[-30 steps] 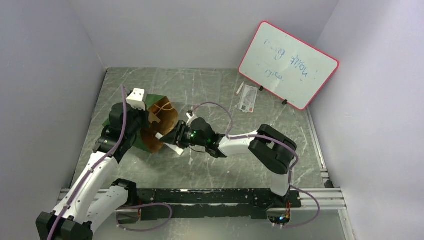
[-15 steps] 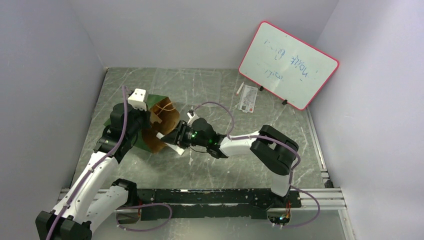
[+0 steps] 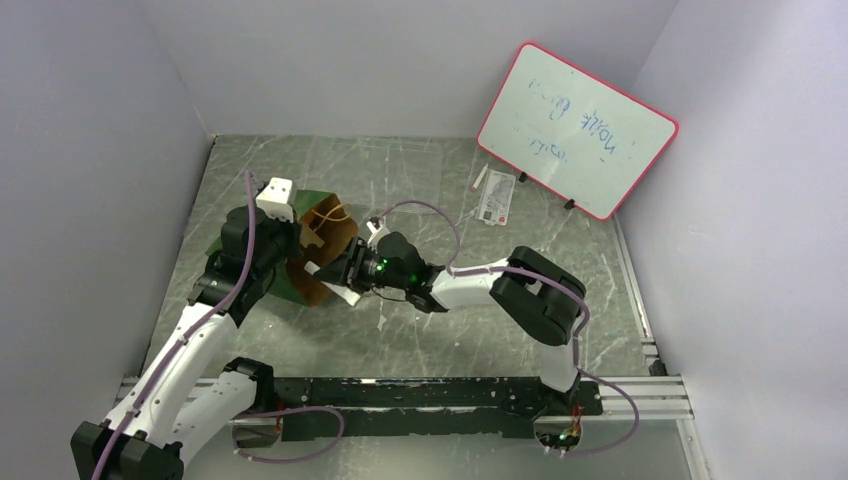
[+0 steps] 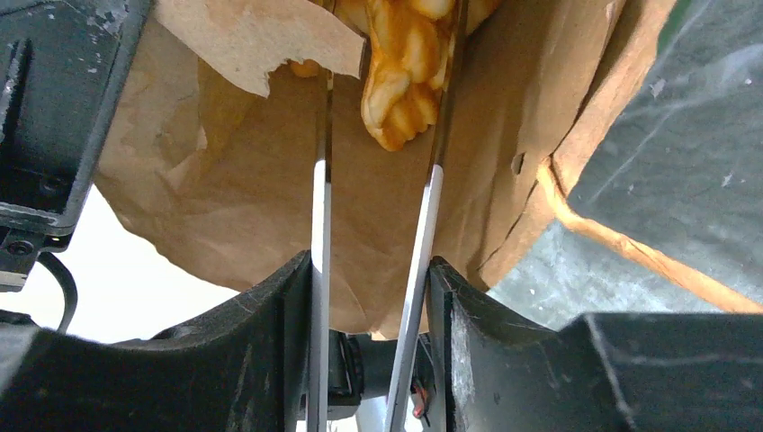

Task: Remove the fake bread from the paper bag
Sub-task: Take out the fake bread from the paper bag.

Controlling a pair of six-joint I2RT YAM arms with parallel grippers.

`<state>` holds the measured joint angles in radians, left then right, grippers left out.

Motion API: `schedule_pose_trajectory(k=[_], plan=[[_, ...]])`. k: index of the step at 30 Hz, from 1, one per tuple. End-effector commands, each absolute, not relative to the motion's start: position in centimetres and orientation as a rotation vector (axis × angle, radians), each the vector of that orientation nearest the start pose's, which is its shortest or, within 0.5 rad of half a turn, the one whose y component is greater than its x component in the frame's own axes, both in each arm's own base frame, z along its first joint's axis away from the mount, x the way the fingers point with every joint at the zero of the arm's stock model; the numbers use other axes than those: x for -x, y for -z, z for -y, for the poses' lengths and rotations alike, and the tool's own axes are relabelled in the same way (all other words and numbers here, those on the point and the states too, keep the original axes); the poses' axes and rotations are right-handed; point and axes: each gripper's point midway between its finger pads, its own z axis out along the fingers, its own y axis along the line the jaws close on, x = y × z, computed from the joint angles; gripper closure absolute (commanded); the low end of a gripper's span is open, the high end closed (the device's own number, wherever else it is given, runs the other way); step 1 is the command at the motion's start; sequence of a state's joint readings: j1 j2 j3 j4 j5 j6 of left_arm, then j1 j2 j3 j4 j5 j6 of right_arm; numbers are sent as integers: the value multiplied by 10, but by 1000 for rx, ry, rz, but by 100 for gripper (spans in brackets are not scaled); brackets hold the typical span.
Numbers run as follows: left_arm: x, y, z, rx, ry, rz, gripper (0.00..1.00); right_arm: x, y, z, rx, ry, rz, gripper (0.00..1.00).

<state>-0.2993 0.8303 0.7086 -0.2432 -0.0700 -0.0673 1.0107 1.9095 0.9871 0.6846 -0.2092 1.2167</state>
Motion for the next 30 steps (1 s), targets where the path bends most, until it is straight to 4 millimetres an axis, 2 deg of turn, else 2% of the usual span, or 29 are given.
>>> schedule_pose_trajectory(k=[1,4,8,13,18,23,24,28,30], plan=[[-301,-228,98,-195,257,-1868,93,-224,-167,-503,-19,-1754,-2067,51],[-301,-229,98,-196,257,-1868,93,-224,-164,-504,-24,-1756,-2074,52],[-301,-229,97,-197,249,-1868,93,-224,-165,-503,-26,-1757,-2068,59],[-303,-230,95,-187,235,-1869,93,-226,-171,-497,-23,-1725,-2042,78],[-304,-229,91,-162,217,-1869,93,-224,-168,-483,-12,-1657,-2047,100],[-305,-233,90,-151,216,-1865,93,-220,-167,-480,0,-1660,-2052,100],[-305,-234,90,-152,218,-1862,93,-219,-166,-482,11,-1671,-2057,96],[-303,-235,93,-155,235,-1861,93,-215,-163,-493,35,-1723,-2066,69],[-303,-236,94,-158,243,-1860,93,-215,-162,-495,31,-1745,-2068,63]])
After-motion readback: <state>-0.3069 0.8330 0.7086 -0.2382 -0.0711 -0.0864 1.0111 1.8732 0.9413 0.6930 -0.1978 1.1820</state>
